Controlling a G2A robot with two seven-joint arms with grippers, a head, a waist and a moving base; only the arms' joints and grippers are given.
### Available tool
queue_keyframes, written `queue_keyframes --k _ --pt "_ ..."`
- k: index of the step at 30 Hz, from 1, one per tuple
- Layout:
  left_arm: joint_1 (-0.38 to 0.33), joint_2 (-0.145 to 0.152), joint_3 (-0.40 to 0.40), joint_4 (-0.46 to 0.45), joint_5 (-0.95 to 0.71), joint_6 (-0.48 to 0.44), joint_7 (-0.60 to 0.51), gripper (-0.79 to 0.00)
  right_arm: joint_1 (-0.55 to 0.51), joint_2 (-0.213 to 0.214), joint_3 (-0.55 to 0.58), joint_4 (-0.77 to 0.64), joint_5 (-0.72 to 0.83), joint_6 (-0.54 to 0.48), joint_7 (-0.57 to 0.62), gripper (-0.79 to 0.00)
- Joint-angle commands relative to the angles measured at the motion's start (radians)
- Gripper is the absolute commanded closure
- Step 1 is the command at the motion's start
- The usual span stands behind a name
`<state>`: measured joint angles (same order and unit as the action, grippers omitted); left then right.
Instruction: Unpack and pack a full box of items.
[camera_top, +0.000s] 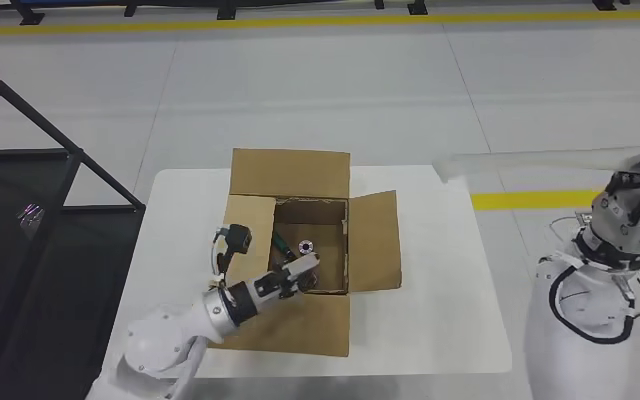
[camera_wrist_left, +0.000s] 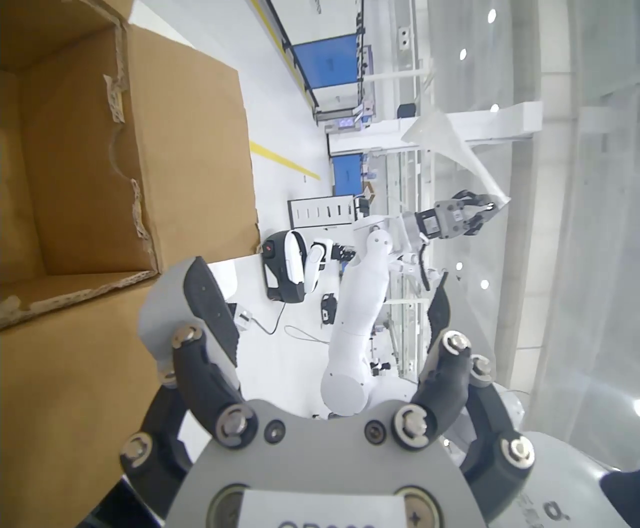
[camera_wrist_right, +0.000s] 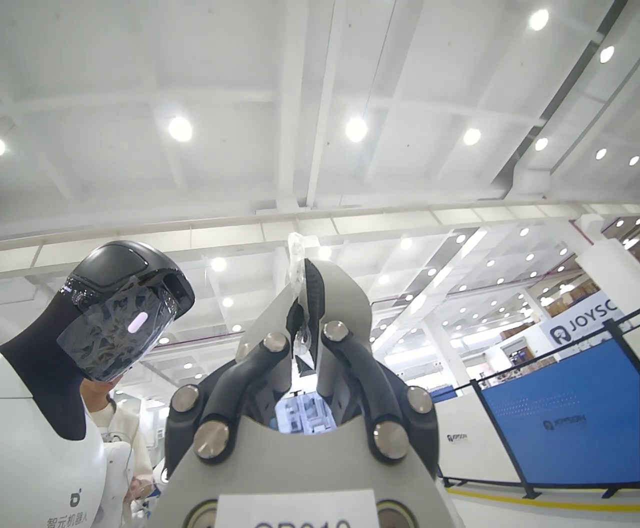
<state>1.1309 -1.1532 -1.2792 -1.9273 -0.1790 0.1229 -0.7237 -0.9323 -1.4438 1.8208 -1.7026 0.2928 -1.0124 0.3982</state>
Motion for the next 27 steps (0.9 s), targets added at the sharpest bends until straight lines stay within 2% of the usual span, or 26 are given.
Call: queue_keyframes --k 1,5,11,15,20,24,27 --pt "-0.094 -0.014 0.11 0.046 0.031 0.025 0.016 -0.785 -0.015 0.004 0.035 -0.009 0.0 0.0 -0.023 0.0" --pt "-0.249 -0.049 0.277 0.122 0.101 0.057 0.062 -0.785 -0.042 0.013 0.086 -0.018 0.013 0.0 -0.051 0.0" --pt "-0.402 -0.104 0.484 0.19 0.252 0.088 0.159 -0.785 -0.069 0.023 0.111 -0.017 0.034 0.0 -0.062 0.0" --pt "-0.47 -0.136 0.554 0.213 0.255 0.114 0.161 -0.785 -0.064 0.03 0.11 -0.006 0.036 0.0 -0.065 0.0" --pt "-0.572 -0.177 0.61 0.311 0.203 0.152 0.109 -0.785 -0.053 0.036 0.109 0.0 0.045 0.0 -0.076 0.0" --pt "-0.657 -0.208 0.673 0.387 0.271 0.149 0.079 -0.785 -0.051 0.041 0.111 0.012 0.055 0.0 -0.077 0.0" --pt "-0.693 -0.224 0.696 0.403 0.304 0.17 0.059 -0.785 -0.052 0.045 0.112 0.023 0.061 0.0 -0.076 0.0"
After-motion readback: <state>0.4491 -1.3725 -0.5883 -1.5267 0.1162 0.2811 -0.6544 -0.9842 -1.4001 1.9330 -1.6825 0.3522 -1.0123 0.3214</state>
